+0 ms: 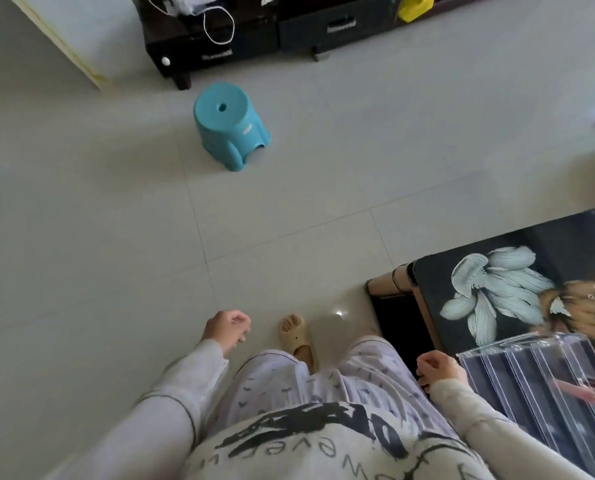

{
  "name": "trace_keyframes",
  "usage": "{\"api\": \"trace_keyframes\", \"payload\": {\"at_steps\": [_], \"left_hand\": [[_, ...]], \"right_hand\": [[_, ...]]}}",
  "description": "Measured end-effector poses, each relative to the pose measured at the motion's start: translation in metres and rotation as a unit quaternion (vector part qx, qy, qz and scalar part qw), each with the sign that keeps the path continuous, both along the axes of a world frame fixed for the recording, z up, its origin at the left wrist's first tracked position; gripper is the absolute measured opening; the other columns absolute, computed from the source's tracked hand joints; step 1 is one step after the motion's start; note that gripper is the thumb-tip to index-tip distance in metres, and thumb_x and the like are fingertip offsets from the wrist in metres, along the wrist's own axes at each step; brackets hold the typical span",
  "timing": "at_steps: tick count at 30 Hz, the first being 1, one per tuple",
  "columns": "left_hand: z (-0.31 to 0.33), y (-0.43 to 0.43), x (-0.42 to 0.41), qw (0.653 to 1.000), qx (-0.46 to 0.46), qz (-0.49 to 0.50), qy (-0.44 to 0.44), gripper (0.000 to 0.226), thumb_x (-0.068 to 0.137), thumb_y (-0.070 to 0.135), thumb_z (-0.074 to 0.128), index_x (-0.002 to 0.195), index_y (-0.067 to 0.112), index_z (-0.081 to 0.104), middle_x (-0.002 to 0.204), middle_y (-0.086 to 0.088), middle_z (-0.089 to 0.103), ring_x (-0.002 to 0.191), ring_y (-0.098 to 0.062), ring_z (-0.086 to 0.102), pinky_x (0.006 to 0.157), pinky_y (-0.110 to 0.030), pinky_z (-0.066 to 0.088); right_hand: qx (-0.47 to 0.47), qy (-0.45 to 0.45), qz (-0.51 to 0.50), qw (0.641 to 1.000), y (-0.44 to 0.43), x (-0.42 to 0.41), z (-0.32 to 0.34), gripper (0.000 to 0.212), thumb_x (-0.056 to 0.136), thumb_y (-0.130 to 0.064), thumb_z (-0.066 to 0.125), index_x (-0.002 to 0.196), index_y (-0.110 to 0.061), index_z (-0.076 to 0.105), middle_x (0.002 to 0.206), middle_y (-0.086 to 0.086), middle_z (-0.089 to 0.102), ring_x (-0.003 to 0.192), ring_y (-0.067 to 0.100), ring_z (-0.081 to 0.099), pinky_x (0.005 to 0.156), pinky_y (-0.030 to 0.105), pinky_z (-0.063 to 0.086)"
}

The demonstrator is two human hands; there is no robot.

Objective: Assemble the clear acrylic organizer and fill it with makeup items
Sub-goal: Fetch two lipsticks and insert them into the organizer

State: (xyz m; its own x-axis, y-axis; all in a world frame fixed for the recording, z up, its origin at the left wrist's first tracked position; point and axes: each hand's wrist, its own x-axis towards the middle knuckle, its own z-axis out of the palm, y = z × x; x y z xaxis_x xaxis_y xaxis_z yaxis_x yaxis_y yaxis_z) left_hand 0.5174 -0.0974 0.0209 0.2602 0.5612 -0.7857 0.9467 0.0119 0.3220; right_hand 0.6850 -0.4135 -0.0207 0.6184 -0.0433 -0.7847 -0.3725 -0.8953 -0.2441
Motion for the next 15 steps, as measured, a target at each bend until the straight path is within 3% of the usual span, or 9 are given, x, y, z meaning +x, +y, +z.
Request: {"api": "trace_keyframes", "payload": {"at_steps": [4,8,12,15], "left_hand": [[0.005,0.045,0.034,0.999,-0.015,0.031,-0.041,0.032,0.086,0.004,0.051,0.057,0.019,0.054,0.061,0.000,0.057,0.050,-0.014,0.049,0.047,-0.021,0.036],[-0.002,0.070,0.064,0.999,-0.028,0.013,-0.036,0.032,0.086,0.003,0.050,0.058,0.018,0.054,0.061,0.000,0.056,0.049,-0.013,0.047,0.038,-0.013,0.035],[-0.014,0.086,0.093,0.999,-0.045,0.002,-0.011,0.030,0.086,0.001,0.050,0.060,0.016,0.054,0.061,-0.003,0.056,0.048,-0.015,0.045,0.041,-0.015,0.033],[-0.018,0.099,0.119,0.998,-0.061,0.023,0.012,0.030,0.087,-0.001,0.049,0.061,0.014,0.053,0.061,-0.006,0.054,0.048,-0.017,0.043,0.032,-0.011,0.029]], "right_hand": [[-0.017,0.002,-0.007,1.000,0.023,0.007,0.004,0.013,0.084,-0.004,0.055,0.085,-0.002,0.068,0.077,0.010,0.061,0.078,0.022,0.053,0.070,0.023,0.036],[-0.003,0.005,-0.026,1.000,0.049,0.031,0.002,0.012,0.083,-0.004,0.056,0.084,-0.003,0.067,0.079,0.013,0.064,0.076,0.022,0.055,0.059,0.024,0.038],[0.020,0.006,-0.060,0.998,0.085,0.076,-0.008,0.012,0.084,-0.004,0.054,0.078,-0.008,0.064,0.081,0.016,0.064,0.075,0.025,0.056,0.061,0.026,0.044],[0.031,0.014,-0.068,0.997,0.114,0.123,-0.007,0.014,0.086,-0.006,0.053,0.092,-0.006,0.066,0.076,0.010,0.063,0.066,0.024,0.058,0.043,0.011,0.044]]}}
